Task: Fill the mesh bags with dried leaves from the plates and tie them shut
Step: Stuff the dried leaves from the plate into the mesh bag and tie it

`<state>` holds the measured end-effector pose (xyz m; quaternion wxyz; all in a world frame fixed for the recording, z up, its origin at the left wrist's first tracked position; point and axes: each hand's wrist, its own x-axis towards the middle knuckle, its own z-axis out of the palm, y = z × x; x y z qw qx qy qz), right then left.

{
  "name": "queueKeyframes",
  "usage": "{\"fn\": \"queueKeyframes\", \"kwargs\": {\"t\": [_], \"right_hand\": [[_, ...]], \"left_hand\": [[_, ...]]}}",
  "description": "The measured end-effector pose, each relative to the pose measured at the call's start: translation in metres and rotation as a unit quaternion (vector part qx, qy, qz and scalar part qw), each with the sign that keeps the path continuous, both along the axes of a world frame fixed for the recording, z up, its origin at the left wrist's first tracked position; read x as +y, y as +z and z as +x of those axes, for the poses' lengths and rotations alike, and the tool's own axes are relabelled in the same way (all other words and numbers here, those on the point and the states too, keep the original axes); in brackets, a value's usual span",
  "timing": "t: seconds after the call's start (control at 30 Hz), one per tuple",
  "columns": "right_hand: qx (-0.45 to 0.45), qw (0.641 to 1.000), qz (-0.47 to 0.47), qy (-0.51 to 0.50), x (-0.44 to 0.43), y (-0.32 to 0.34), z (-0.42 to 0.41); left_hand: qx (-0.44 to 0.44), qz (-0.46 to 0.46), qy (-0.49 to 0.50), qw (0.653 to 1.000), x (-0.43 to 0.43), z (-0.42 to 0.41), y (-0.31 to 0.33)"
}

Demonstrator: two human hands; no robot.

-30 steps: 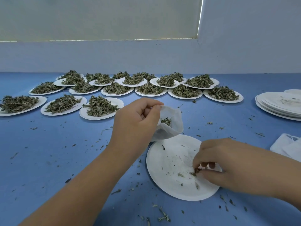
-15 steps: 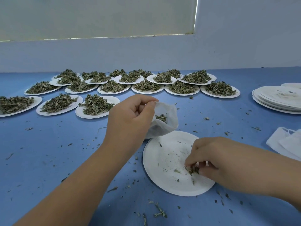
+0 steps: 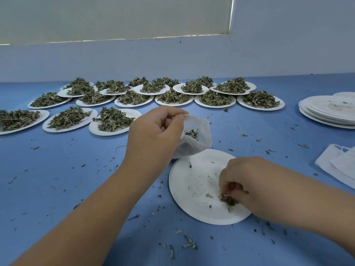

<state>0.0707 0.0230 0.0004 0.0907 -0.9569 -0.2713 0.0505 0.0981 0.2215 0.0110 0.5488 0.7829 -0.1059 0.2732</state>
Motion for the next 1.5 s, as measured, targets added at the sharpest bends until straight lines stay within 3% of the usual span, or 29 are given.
{"fn": "queueKeyframes", "kwargs": {"t": [0.17, 0.27, 0.37, 0.43, 0.53, 0.6, 0.8, 1.0, 1.13, 1.37, 1.5], "right_hand": [[0.062, 0.998, 0.008, 0.021, -0.001, 0.006, -0.001], [0.115, 0.988, 0.100, -0.011, 0.012, 0.000, -0.002], [0.147, 0.986, 0.049, 0.060, 0.013, -0.018, -0.003], [0.216, 0.975, 0.052, 0.023, 0.016, -0.028, 0.005], [0.112, 0.993, 0.023, 0.011, 0.011, -0.016, 0.022], [0.039, 0.993, 0.071, 0.088, -0.009, -0.007, 0.011], [0.036, 0.986, 0.002, 0.164, -0.015, -0.004, 0.009], [0.018, 0.988, -0.060, 0.142, 0.002, -0.001, 0.001], [0.021, 0.994, -0.051, 0.091, 0.007, 0.001, -0.003], [-0.021, 0.986, -0.117, 0.116, 0.019, 0.014, -0.012], [-0.051, 0.987, -0.091, 0.125, 0.017, 0.009, -0.011]], "left_hand": [[-0.007, 0.001, -0.002, 1.000, 0.001, 0.000, 0.000], [-0.009, 0.001, -0.006, 1.000, 0.000, -0.001, 0.001], [-0.008, 0.002, -0.008, 1.000, -0.001, -0.001, 0.000], [-0.006, 0.000, -0.009, 1.000, 0.000, 0.000, 0.000], [-0.002, -0.009, -0.010, 1.000, 0.000, 0.000, 0.000], [-0.004, -0.005, -0.007, 1.000, 0.000, 0.000, 0.000], [0.002, -0.006, -0.012, 1.000, 0.000, 0.000, 0.000], [0.002, -0.004, -0.007, 1.000, 0.000, 0.001, 0.000], [-0.004, 0.001, -0.005, 1.000, 0.000, 0.001, 0.000], [-0.008, 0.008, -0.005, 1.000, -0.001, 0.000, 0.000], [-0.003, 0.009, -0.006, 1.000, -0.002, 0.000, 0.000]]}}
